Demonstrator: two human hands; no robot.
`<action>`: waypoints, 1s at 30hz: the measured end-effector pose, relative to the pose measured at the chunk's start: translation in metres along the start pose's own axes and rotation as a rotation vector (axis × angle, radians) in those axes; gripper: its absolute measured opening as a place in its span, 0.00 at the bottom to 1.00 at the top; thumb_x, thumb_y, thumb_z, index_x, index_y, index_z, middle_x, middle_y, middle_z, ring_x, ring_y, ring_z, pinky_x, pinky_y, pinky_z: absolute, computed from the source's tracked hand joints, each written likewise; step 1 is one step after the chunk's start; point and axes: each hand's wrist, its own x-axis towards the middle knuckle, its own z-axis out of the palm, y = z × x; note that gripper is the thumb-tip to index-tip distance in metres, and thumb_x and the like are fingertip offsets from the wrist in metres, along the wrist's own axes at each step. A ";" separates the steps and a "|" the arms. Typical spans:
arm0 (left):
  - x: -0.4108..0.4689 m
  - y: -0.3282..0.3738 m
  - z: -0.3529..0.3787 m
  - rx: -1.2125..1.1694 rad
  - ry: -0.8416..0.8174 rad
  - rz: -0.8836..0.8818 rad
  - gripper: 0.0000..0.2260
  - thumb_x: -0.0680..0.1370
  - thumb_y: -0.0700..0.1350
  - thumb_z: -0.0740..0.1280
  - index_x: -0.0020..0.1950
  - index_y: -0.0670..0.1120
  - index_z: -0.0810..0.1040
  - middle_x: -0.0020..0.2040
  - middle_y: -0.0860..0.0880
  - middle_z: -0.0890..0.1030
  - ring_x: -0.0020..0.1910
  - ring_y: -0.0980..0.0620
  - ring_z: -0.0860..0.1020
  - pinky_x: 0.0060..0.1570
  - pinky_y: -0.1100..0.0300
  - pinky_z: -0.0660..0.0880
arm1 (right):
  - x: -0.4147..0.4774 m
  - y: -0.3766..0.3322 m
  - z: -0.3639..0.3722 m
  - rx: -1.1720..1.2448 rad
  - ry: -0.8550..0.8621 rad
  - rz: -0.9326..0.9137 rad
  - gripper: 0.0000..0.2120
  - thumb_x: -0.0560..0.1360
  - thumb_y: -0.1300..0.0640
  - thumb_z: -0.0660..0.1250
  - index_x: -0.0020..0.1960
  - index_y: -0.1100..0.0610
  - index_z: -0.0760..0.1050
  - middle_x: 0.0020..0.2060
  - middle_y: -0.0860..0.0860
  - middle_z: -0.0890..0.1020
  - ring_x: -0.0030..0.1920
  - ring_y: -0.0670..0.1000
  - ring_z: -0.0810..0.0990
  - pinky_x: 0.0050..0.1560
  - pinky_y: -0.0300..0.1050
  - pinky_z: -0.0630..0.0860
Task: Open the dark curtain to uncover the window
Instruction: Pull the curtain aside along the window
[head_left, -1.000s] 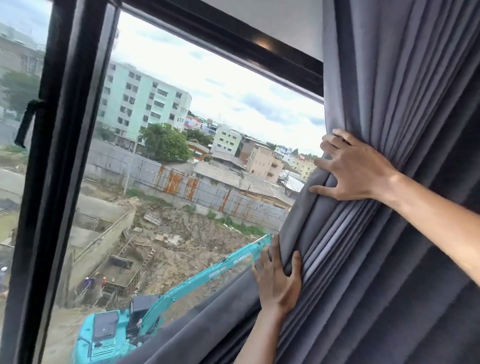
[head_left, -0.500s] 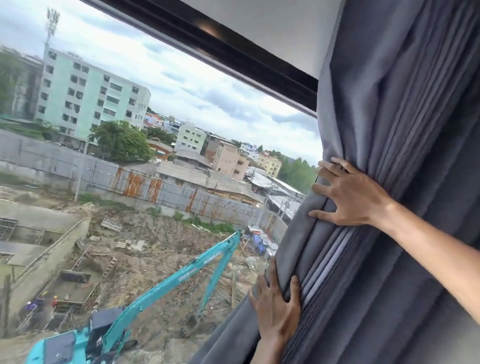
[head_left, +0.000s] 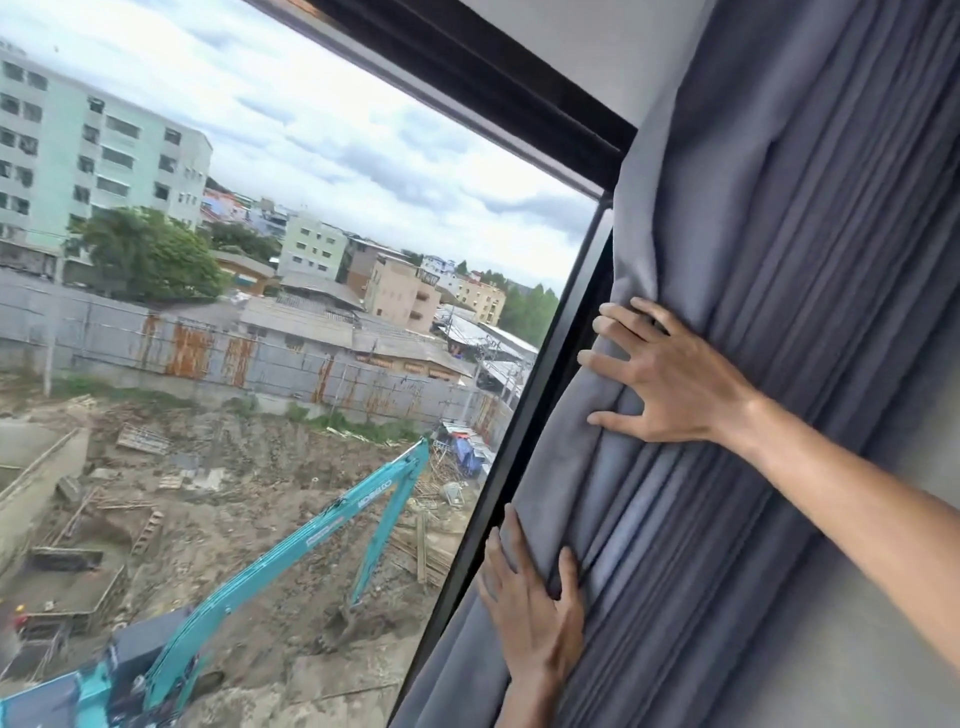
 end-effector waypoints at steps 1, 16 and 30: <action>0.000 0.000 0.004 -0.006 0.022 0.006 0.34 0.78 0.68 0.49 0.79 0.63 0.37 0.80 0.47 0.57 0.79 0.49 0.53 0.77 0.42 0.50 | -0.001 0.003 0.003 -0.001 0.009 -0.005 0.33 0.75 0.28 0.59 0.69 0.49 0.76 0.70 0.59 0.75 0.77 0.59 0.65 0.80 0.56 0.52; -0.001 -0.004 0.024 0.068 0.096 0.063 0.35 0.78 0.65 0.55 0.82 0.58 0.44 0.75 0.46 0.64 0.74 0.45 0.62 0.73 0.41 0.59 | -0.010 0.017 0.027 0.035 0.154 -0.014 0.31 0.76 0.29 0.58 0.69 0.49 0.74 0.70 0.56 0.74 0.77 0.58 0.65 0.81 0.55 0.51; 0.003 -0.016 -0.015 0.086 -0.125 0.118 0.35 0.80 0.63 0.56 0.80 0.63 0.38 0.79 0.49 0.59 0.78 0.48 0.58 0.77 0.45 0.54 | -0.013 -0.003 0.013 0.101 0.099 0.061 0.34 0.74 0.29 0.59 0.68 0.52 0.78 0.70 0.60 0.74 0.77 0.59 0.64 0.80 0.59 0.54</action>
